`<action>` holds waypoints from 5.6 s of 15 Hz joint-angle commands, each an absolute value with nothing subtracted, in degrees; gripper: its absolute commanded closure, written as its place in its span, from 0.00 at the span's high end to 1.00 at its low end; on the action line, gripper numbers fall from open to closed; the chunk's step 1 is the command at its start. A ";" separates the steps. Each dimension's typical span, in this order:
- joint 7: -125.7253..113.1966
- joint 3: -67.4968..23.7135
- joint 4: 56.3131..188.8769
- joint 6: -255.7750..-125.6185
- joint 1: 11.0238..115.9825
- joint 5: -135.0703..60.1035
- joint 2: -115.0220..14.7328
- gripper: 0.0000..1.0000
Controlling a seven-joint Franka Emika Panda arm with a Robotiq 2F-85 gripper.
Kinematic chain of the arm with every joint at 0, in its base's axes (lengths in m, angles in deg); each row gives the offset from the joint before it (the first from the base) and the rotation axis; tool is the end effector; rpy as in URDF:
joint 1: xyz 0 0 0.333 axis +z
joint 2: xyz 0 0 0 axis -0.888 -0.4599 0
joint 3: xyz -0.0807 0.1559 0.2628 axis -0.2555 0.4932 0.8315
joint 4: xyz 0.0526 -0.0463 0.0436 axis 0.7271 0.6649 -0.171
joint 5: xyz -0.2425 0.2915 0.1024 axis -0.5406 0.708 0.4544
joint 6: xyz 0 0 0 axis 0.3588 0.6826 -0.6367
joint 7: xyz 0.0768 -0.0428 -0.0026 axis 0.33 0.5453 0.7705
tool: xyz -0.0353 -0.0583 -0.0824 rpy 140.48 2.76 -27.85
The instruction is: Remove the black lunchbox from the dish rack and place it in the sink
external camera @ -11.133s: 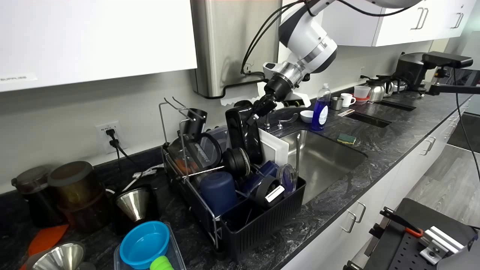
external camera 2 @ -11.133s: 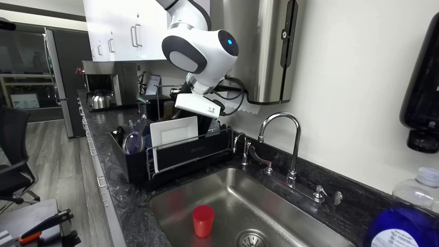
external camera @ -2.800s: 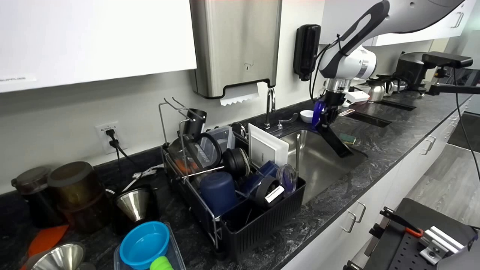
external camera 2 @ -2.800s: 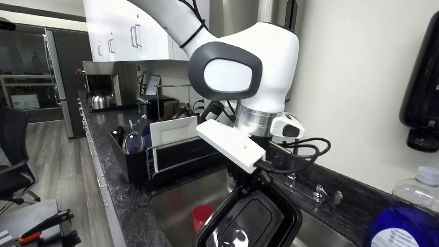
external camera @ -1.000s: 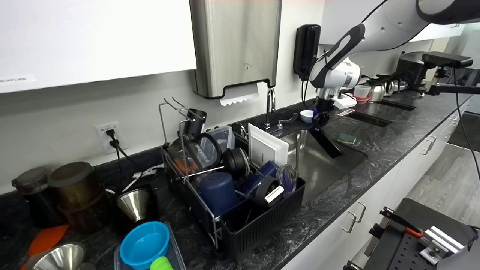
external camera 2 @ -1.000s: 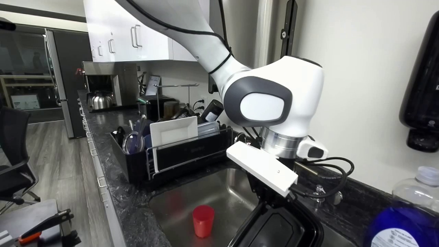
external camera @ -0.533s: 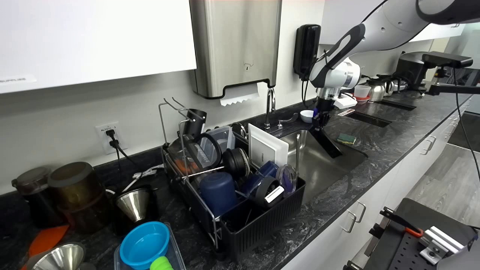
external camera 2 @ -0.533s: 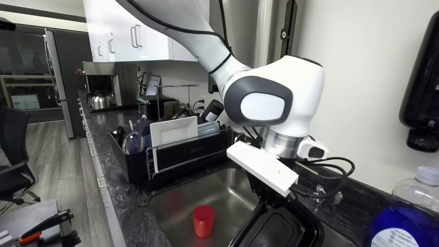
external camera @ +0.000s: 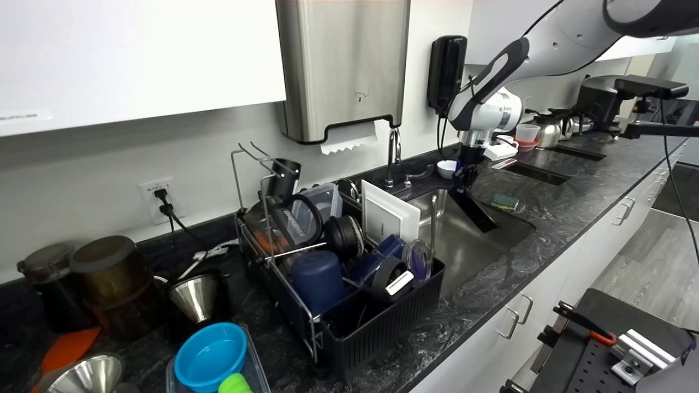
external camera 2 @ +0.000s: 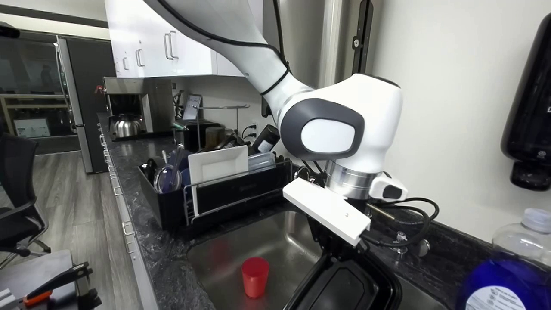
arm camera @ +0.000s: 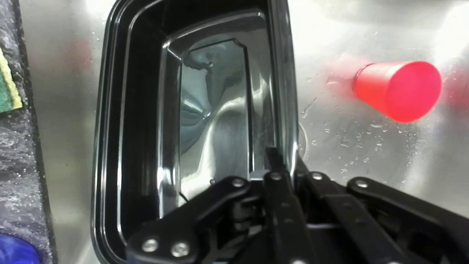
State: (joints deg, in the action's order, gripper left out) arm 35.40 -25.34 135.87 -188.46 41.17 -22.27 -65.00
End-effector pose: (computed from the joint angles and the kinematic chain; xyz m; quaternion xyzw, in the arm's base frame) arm 0.5615 -0.2994 0.2244 -0.9984 -0.0043 0.0075 0.0555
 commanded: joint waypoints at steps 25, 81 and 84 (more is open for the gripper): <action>22.24 -25.95 132.87 -193.64 48.55 -51.10 -75.53 0.02; 18.34 -26.13 127.22 -193.34 53.31 -55.40 -83.29 1.00; 18.11 -25.56 129.11 -192.01 51.90 -51.94 -79.18 1.00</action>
State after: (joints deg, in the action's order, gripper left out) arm 18.51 -27.51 125.25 -192.90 54.11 -54.64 -83.33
